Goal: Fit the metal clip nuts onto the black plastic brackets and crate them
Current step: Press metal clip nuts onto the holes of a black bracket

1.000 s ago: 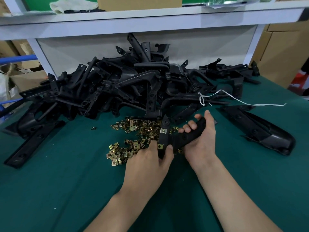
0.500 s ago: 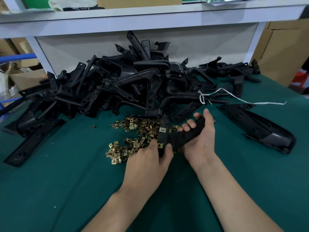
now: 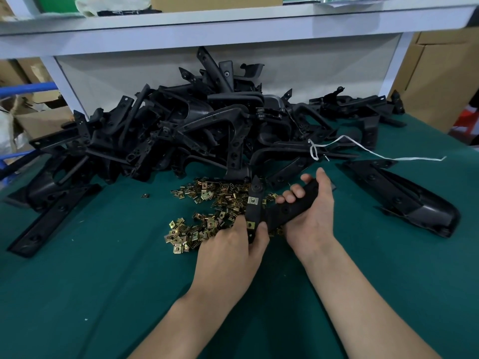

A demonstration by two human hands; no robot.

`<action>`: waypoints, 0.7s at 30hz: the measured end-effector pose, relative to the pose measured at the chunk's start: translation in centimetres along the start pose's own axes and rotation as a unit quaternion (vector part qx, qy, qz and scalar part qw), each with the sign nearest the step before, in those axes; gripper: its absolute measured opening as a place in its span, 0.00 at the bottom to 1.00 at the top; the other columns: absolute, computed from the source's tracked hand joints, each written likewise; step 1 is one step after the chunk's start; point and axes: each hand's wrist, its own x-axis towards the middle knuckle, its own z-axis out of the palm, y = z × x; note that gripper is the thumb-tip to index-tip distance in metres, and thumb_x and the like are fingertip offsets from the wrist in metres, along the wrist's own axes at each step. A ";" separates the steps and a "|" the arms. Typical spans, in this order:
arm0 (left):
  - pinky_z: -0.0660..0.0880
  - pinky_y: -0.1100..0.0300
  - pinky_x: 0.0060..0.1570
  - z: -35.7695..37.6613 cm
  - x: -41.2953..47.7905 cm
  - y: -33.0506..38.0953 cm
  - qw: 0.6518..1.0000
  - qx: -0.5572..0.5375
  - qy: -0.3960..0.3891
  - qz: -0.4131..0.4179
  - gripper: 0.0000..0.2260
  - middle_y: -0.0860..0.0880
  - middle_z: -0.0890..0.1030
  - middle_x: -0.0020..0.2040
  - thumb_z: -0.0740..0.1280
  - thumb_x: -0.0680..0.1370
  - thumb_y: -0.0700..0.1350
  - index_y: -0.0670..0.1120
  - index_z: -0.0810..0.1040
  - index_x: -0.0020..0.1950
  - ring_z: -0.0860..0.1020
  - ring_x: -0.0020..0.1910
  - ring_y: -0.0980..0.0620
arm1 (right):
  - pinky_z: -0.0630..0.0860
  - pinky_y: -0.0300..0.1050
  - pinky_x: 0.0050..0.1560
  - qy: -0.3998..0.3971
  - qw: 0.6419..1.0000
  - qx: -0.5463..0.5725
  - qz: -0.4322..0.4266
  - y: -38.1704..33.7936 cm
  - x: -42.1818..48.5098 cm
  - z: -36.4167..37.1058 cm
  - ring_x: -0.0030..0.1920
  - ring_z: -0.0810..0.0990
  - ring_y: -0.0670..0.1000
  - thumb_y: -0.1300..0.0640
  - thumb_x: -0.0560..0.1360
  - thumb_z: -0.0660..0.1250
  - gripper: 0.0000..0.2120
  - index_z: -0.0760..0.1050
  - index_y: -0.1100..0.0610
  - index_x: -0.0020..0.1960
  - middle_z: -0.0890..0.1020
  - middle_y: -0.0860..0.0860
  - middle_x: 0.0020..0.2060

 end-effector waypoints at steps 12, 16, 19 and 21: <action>0.64 0.56 0.29 -0.3 -0.2 0.2 1.000 0.013 0.027 0.010 0.19 0.54 0.65 0.27 0.56 0.81 0.61 0.49 0.64 0.38 0.74 0.27 0.45 | 0.72 0.39 0.29 0.016 1.000 0.018 0.008 -0.2 0.0 0.1 0.25 0.67 0.47 0.41 0.76 0.68 0.16 0.75 0.52 0.38 0.68 0.47 0.27; 0.62 0.58 0.26 -0.4 -0.1 0.4 0.998 0.020 0.047 0.025 0.18 0.53 0.66 0.26 0.57 0.80 0.60 0.48 0.65 0.37 0.73 0.24 0.45 | 0.72 0.39 0.30 0.016 1.000 0.016 0.008 -0.2 0.0 0.1 0.26 0.67 0.47 0.41 0.76 0.68 0.16 0.74 0.52 0.39 0.68 0.47 0.27; 0.61 0.60 0.25 -0.4 -0.1 0.3 0.997 0.024 0.061 0.032 0.18 0.52 0.69 0.24 0.58 0.79 0.59 0.48 0.65 0.36 0.73 0.22 0.46 | 0.72 0.39 0.30 0.013 1.000 0.009 0.006 -0.1 0.0 0.1 0.26 0.67 0.47 0.41 0.76 0.68 0.16 0.74 0.52 0.39 0.68 0.47 0.27; 0.61 0.61 0.24 -0.4 -0.1 0.3 0.997 0.030 0.066 0.031 0.18 0.50 0.72 0.24 0.58 0.79 0.59 0.48 0.65 0.35 0.73 0.22 0.46 | 0.72 0.39 0.30 0.010 1.000 0.006 0.004 -0.1 -0.1 0.1 0.26 0.67 0.47 0.41 0.77 0.68 0.16 0.74 0.52 0.39 0.68 0.47 0.27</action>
